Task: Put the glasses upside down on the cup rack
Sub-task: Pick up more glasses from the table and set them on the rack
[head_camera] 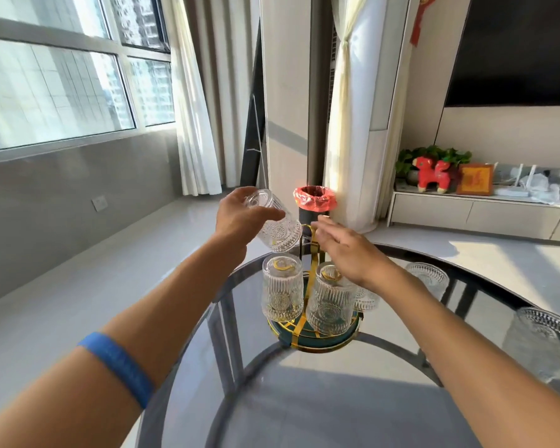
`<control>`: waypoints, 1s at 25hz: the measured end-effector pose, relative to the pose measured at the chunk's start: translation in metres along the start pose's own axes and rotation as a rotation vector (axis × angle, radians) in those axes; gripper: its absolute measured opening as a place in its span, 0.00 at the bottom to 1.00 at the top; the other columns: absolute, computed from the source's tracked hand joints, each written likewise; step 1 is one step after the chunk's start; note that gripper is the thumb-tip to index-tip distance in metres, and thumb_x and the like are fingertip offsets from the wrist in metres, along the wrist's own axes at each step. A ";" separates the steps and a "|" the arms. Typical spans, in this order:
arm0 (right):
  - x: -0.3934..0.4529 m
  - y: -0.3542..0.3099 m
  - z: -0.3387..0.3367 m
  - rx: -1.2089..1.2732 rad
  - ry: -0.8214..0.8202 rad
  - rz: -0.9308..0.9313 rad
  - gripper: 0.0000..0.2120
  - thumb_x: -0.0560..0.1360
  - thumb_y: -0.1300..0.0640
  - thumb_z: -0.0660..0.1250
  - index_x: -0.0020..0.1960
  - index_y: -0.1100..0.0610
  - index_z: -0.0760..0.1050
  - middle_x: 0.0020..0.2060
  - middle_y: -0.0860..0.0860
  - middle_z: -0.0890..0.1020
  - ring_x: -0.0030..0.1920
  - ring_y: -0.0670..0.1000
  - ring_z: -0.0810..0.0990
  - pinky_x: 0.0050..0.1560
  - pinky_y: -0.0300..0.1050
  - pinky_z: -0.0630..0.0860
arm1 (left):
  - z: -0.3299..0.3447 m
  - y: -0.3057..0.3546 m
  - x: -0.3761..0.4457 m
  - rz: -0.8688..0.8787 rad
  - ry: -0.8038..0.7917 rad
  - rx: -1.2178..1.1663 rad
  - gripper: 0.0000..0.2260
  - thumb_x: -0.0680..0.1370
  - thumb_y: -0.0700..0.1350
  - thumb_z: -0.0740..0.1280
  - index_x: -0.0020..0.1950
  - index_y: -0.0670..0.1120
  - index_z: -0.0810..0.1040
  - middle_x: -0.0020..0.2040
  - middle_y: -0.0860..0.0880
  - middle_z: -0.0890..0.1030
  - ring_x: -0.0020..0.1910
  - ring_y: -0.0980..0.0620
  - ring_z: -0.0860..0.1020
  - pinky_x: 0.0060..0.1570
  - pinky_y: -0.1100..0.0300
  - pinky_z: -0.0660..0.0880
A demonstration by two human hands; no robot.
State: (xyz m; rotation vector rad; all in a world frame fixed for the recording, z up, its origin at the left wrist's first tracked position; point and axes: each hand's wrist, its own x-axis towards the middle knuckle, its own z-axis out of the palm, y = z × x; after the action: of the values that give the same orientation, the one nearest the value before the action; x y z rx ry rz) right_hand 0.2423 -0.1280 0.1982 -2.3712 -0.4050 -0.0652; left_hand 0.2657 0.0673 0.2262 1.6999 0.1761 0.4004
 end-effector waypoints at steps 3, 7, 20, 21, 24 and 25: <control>-0.002 0.000 0.004 -0.158 0.048 -0.037 0.23 0.81 0.43 0.48 0.75 0.45 0.59 0.77 0.42 0.56 0.76 0.54 0.58 0.72 0.55 0.57 | 0.016 -0.016 0.012 0.036 0.006 0.297 0.34 0.58 0.40 0.82 0.63 0.47 0.78 0.59 0.46 0.81 0.52 0.47 0.78 0.49 0.54 0.79; -0.006 0.002 0.003 -0.292 0.063 -0.056 0.23 0.81 0.43 0.48 0.75 0.43 0.58 0.77 0.41 0.55 0.74 0.55 0.61 0.71 0.59 0.59 | 0.027 -0.025 0.023 0.027 -0.084 0.593 0.28 0.59 0.44 0.82 0.56 0.43 0.81 0.43 0.48 0.78 0.37 0.51 0.75 0.43 0.55 0.78; -0.002 0.001 0.005 -0.178 0.046 -0.063 0.25 0.80 0.41 0.50 0.76 0.46 0.59 0.78 0.42 0.55 0.75 0.54 0.58 0.71 0.57 0.56 | 0.046 -0.028 0.021 -0.094 -0.276 0.783 0.31 0.67 0.55 0.77 0.62 0.39 0.74 0.55 0.44 0.77 0.50 0.46 0.75 0.48 0.53 0.72; 0.000 0.002 -0.001 -0.137 0.038 -0.073 0.25 0.80 0.41 0.50 0.75 0.46 0.60 0.78 0.43 0.56 0.76 0.53 0.58 0.71 0.55 0.56 | 0.046 -0.019 0.019 -0.114 -0.296 0.653 0.33 0.69 0.56 0.75 0.66 0.39 0.71 0.58 0.44 0.76 0.53 0.46 0.74 0.48 0.56 0.71; -0.013 0.017 -0.018 0.007 0.160 -0.104 0.23 0.80 0.43 0.53 0.73 0.48 0.65 0.77 0.45 0.60 0.75 0.49 0.60 0.68 0.47 0.57 | 0.043 0.006 -0.004 0.108 -0.173 0.435 0.28 0.74 0.55 0.71 0.70 0.44 0.70 0.66 0.44 0.75 0.58 0.49 0.74 0.52 0.57 0.72; -0.025 0.026 -0.020 0.070 0.234 -0.109 0.22 0.80 0.44 0.55 0.71 0.49 0.69 0.76 0.46 0.62 0.74 0.48 0.62 0.67 0.44 0.58 | 0.040 0.006 -0.020 0.233 -0.101 0.406 0.25 0.75 0.52 0.69 0.70 0.46 0.71 0.68 0.46 0.76 0.61 0.48 0.74 0.58 0.54 0.73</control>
State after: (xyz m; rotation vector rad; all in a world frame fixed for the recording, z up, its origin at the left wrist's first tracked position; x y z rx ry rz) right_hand 0.2279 -0.1663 0.1917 -2.2392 -0.4154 -0.3694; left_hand 0.2612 0.0221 0.2239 2.1461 -0.0190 0.4727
